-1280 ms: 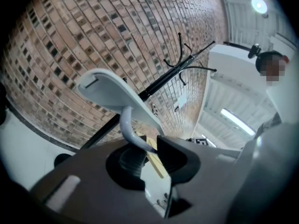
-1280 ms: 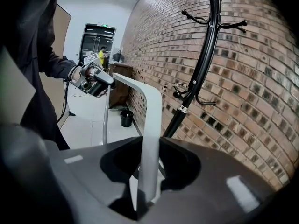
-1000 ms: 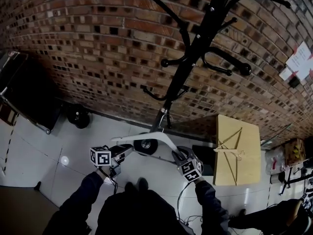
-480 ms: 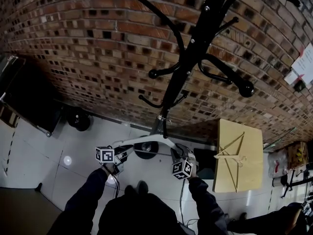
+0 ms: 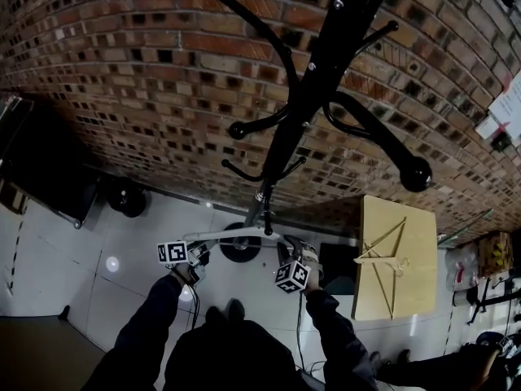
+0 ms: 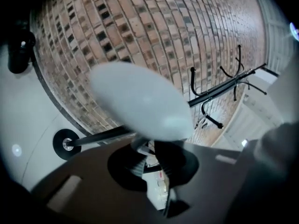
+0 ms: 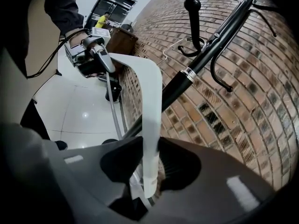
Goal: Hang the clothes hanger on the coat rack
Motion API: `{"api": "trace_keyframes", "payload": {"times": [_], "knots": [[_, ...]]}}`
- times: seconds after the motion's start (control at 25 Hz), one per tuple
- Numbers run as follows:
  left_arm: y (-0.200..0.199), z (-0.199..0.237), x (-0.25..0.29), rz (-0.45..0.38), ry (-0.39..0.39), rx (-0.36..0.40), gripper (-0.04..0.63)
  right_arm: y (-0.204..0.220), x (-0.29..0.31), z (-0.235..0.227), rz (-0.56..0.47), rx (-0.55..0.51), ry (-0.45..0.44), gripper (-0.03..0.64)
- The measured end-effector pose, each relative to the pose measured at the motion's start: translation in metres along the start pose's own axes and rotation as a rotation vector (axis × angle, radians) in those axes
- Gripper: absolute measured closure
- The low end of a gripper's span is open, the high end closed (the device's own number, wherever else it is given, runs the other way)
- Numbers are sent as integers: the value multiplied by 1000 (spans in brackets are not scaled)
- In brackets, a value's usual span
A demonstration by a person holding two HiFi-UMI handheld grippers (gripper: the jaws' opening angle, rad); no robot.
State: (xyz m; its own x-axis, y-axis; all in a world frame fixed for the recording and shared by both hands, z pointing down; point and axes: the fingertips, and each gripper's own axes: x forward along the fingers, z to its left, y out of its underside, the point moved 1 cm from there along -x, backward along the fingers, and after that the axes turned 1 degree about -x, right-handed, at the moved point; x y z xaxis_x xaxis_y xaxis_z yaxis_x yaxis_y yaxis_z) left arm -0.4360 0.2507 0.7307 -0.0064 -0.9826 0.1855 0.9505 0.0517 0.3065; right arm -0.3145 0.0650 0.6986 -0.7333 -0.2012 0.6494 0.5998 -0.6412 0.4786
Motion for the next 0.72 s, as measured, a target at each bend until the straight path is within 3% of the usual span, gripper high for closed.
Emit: {"api": "trace_keyframes", "payload": {"times": [0.12,0.24,0.44,0.52,0.64,0.72], "knots": [[0,8,2,-12,-23,-36,541,1,-1,-3,-1,-6,32,494],[6,13,1,2,-32,-66,471,3,-6,-8,-7,3,57,479],[16,17,-13,38,-90,-28,457,2,-28,-13,-30,45,89,480],[24,1,-19,91,-97,87,457,-5,-48,-16,-62,81,105,480],[40,-47,-28,203,-87,374,476,-23,-85,-16,-114,141,117,488],[48,-85,-34,230,-70,552,504,-35,-110,-15,-145,195,111,497]]}}
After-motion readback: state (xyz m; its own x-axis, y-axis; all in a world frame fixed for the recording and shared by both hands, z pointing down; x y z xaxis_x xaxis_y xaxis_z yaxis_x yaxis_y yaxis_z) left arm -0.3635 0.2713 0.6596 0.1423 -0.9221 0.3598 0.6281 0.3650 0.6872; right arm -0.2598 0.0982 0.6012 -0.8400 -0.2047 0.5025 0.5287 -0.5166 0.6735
